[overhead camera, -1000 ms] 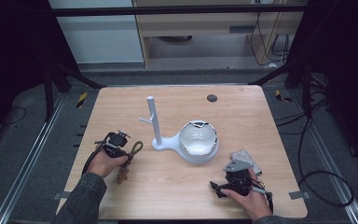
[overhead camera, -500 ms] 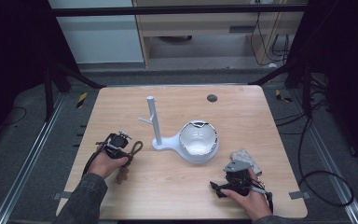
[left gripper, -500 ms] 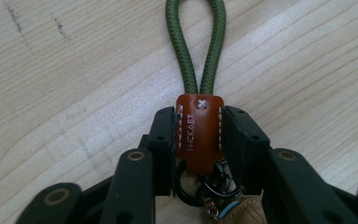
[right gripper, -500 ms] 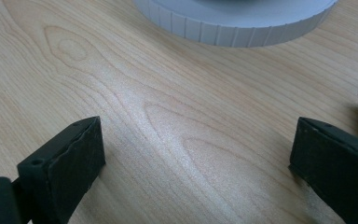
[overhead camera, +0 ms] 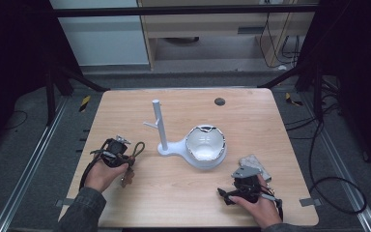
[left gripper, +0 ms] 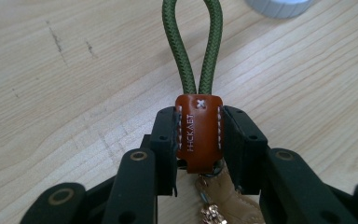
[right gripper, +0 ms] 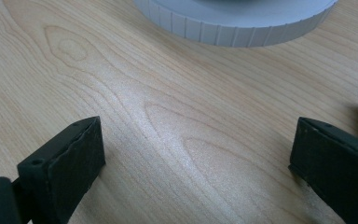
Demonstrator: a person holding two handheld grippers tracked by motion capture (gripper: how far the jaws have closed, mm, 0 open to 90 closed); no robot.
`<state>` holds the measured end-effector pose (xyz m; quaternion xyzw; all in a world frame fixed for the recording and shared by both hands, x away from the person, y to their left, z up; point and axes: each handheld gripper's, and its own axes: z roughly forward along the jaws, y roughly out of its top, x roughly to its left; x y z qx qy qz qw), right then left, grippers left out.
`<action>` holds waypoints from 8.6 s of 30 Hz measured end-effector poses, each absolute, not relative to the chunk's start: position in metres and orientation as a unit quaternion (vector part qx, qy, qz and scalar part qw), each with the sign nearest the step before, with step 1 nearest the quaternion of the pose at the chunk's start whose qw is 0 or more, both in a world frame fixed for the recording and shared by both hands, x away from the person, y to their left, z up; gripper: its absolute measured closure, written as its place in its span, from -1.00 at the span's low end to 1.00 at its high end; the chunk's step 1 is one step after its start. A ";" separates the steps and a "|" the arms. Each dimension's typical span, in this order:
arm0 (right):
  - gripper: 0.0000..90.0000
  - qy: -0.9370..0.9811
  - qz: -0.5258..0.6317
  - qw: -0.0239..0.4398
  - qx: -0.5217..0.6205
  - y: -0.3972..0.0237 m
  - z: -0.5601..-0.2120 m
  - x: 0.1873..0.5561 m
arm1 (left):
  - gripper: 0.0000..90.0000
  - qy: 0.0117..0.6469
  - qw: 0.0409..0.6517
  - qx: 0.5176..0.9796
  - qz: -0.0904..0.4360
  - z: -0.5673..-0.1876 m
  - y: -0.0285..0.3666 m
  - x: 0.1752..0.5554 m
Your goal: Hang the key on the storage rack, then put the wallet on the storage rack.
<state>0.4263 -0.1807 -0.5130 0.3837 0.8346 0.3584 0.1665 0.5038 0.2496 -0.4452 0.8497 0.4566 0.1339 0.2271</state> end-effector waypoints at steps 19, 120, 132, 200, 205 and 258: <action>-0.96 0.834 0.357 0.166 0.387 -0.181 -0.513 0.427 | 0.47 0.423 0.350 0.809 0.210 -0.414 0.261 0.461; -0.99 0.828 0.354 0.173 0.399 -0.185 -0.514 0.430 | 0.47 0.412 0.441 0.764 0.228 -0.394 0.183 0.475; -0.99 0.827 0.353 0.173 0.401 -0.185 -0.514 0.430 | 0.46 0.405 0.438 0.768 0.231 -0.399 0.179 0.481; -0.78 0.816 0.234 0.140 0.510 -0.270 -0.457 0.451 | -0.95 0.442 0.336 0.807 0.199 -0.509 0.250 0.483; -0.79 0.817 0.227 0.134 0.513 -0.265 -0.466 0.456 | -0.96 0.442 0.335 0.808 0.198 -0.509 0.250 0.483; -0.30 0.884 0.181 0.183 0.389 -0.237 -0.403 0.450 | -0.98 0.441 0.334 0.810 0.197 -0.509 0.248 0.482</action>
